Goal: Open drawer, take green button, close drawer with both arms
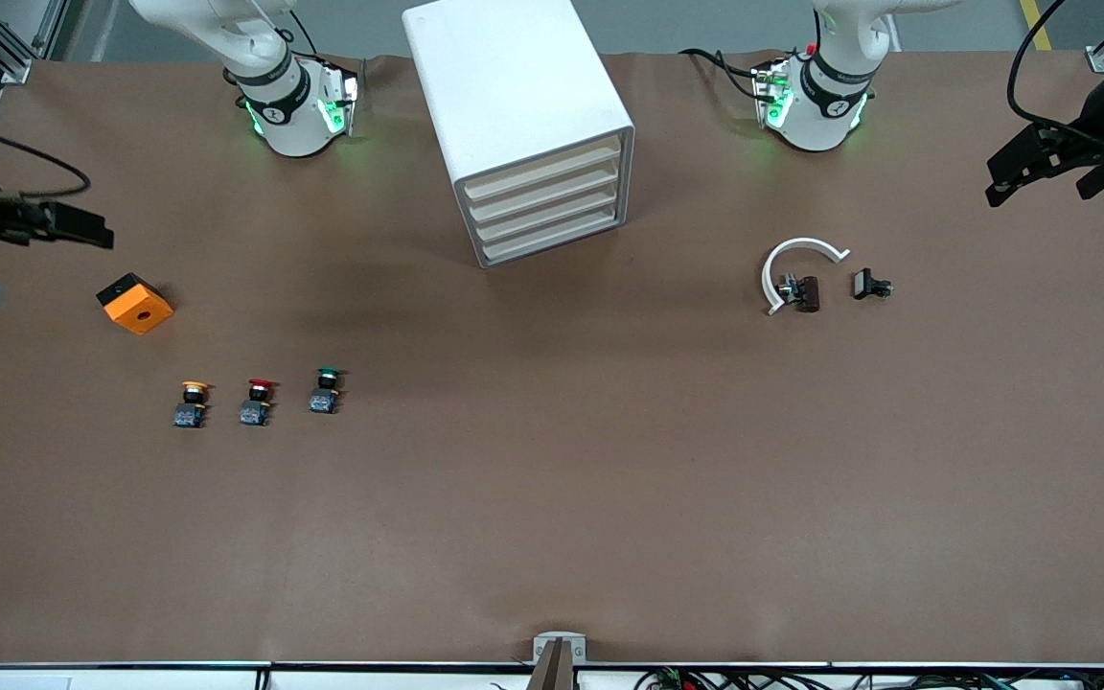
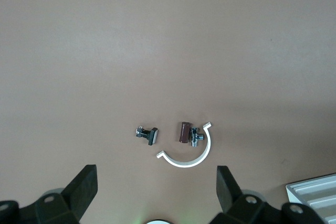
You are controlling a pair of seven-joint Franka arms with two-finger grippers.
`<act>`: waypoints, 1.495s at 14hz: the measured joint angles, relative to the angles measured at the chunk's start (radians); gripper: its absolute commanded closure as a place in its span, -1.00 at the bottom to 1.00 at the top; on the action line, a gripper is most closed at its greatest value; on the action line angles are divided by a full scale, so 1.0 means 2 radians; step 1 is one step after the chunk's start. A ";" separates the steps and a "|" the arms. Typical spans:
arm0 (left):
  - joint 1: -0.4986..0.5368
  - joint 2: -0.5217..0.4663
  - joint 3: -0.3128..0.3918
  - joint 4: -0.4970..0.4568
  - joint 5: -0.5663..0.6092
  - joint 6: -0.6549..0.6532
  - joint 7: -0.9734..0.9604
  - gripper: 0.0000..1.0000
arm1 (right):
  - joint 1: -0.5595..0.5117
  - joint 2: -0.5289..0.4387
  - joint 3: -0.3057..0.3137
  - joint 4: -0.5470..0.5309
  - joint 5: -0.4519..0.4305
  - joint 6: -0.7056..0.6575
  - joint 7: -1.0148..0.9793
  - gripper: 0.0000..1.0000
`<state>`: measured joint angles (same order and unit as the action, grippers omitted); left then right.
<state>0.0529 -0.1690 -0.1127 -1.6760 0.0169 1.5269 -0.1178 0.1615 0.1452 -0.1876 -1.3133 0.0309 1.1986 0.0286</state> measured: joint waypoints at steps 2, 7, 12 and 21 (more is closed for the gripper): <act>0.000 0.000 -0.007 0.000 0.000 -0.003 0.000 -1.00 | -0.001 -0.016 0.000 0.000 0.000 -0.001 0.000 -1.00; 0.001 0.000 -0.024 0.001 0.000 -0.009 -0.006 -1.00 | -0.036 -0.035 0.010 -0.001 0.002 0.005 -0.018 -1.00; 0.003 0.000 -0.023 0.003 0.000 -0.009 -0.006 -1.00 | -0.042 -0.050 0.040 -0.006 0.000 0.032 -0.019 -1.00; 0.010 0.000 -0.022 0.005 0.000 -0.010 -0.004 -1.00 | -0.050 -0.113 0.043 -0.096 0.002 0.082 -0.013 -1.00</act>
<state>0.0735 -0.1692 -0.1562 -1.6668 0.0167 1.5077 -0.1260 0.0623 -0.0811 -0.1012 -1.5044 0.0340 1.3636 0.0034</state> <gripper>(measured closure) 0.000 0.000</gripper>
